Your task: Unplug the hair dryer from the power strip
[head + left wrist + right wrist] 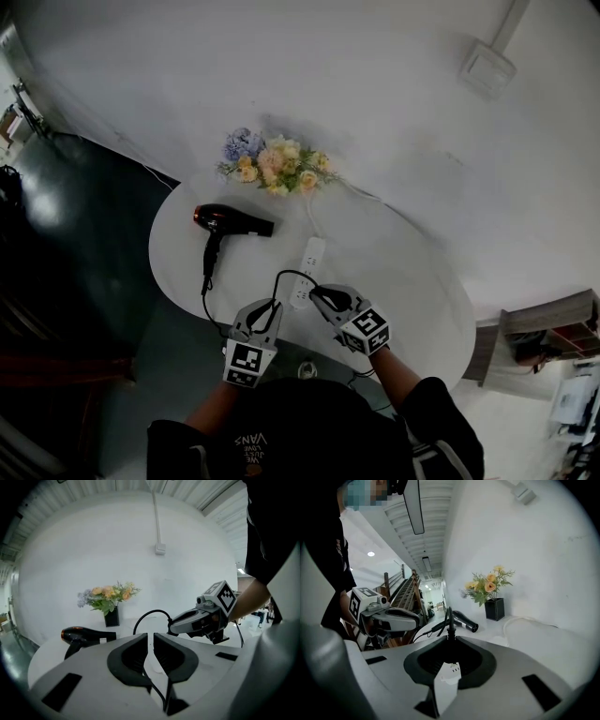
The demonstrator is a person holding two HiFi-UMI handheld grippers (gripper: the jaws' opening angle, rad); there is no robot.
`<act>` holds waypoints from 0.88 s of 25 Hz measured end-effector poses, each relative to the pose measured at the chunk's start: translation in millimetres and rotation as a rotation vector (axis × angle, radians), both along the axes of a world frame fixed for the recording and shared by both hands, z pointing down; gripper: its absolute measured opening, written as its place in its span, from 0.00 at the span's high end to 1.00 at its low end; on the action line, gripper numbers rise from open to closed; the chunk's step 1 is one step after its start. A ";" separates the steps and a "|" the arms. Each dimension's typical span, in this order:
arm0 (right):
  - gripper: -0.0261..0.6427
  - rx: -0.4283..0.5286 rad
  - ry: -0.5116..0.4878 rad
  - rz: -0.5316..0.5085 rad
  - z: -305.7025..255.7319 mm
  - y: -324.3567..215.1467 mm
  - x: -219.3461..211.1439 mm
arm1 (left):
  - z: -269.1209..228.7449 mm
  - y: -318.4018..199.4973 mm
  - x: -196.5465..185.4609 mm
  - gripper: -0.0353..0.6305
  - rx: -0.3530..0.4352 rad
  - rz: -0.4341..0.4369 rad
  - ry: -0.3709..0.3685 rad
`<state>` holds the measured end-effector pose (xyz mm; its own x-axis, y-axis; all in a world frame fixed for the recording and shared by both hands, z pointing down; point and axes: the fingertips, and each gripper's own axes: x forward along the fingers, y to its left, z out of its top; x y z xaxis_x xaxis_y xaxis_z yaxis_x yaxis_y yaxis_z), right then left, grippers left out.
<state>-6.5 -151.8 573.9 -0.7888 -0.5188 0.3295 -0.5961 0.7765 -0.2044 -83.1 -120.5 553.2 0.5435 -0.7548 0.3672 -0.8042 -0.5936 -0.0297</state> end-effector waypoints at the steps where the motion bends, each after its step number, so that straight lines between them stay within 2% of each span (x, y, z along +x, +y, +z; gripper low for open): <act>1: 0.85 -0.002 -0.008 0.007 -2.4 2.5 0.6 | -2.5 0.8 -3.3 0.87 0.011 -0.014 0.005; 5: 0.86 -0.002 -0.043 0.027 -13.9 14.3 0.7 | -11.0 5.4 -18.5 0.91 0.027 -0.078 0.007; 12: 0.85 -0.002 -0.109 0.063 -33.7 37.1 8.7 | -22.7 17.8 -27.8 0.92 0.033 -0.131 0.057; 22: 0.86 0.023 -0.122 0.081 -42.2 73.7 42.7 | -34.9 42.6 -33.2 0.92 0.066 -0.214 0.083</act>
